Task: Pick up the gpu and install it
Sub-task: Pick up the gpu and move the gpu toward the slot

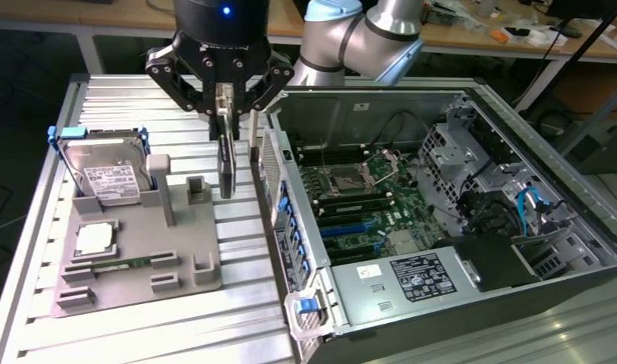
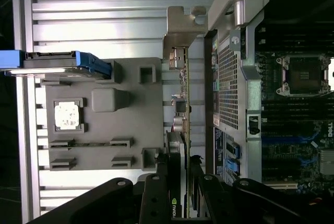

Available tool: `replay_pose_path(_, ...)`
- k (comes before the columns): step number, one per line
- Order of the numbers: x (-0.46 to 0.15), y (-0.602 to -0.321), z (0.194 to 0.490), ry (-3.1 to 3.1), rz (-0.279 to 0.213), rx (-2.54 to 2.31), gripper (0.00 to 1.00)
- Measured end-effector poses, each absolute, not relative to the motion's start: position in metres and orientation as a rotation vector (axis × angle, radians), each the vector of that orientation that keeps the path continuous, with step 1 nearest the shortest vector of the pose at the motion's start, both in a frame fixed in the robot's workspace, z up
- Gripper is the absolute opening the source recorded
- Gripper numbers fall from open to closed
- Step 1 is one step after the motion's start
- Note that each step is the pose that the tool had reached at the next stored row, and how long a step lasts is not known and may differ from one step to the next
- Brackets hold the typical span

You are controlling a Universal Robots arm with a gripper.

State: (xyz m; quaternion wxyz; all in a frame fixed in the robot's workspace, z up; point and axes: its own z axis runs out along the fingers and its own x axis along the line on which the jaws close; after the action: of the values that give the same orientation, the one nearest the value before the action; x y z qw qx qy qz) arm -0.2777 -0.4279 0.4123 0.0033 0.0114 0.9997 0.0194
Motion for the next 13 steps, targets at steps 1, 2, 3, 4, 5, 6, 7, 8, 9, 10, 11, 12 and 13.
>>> replay_pose_path(1,-0.2777,-0.4279,0.4124,3.134,0.061,0.036,0.27)
replay_pose_path(2,-0.2775,-0.4279,0.4124,3.134,0.061,0.036,0.27)
replay_pose_path(3,-0.2774,-0.4279,0.4124,3.134,0.061,0.036,0.27)
replay_pose_path(4,-0.2771,-0.4279,0.4124,3.134,0.061,0.036,0.27)
replay_pose_path(5,-0.2769,-0.4279,0.4124,3.134,0.061,0.036,0.27)
replay_pose_path(6,-0.2767,-0.4279,0.4124,3.134,0.061,0.036,0.27)
replay_pose_path(7,-0.2766,-0.4279,0.4124,3.134,0.061,0.036,0.27)
replay_pose_path(8,-0.2766,-0.4279,0.4124,3.134,0.061,0.036,0.27)
replay_pose_path(9,-0.2764,-0.4279,0.4124,3.134,0.061,0.036,0.27)
replay_pose_path(10,-0.2761,-0.4279,0.4124,3.134,0.061,0.036,0.27)
replay_pose_path(11,-0.2752,-0.4279,0.4124,3.134,0.061,0.035,0.27)
replay_pose_path(12,-0.274,-0.4279,0.4124,3.134,0.06,0.035,0.27)
replay_pose_path(13,-0.2726,-0.4279,0.4124,3.134,0.061,0.036,0.27)
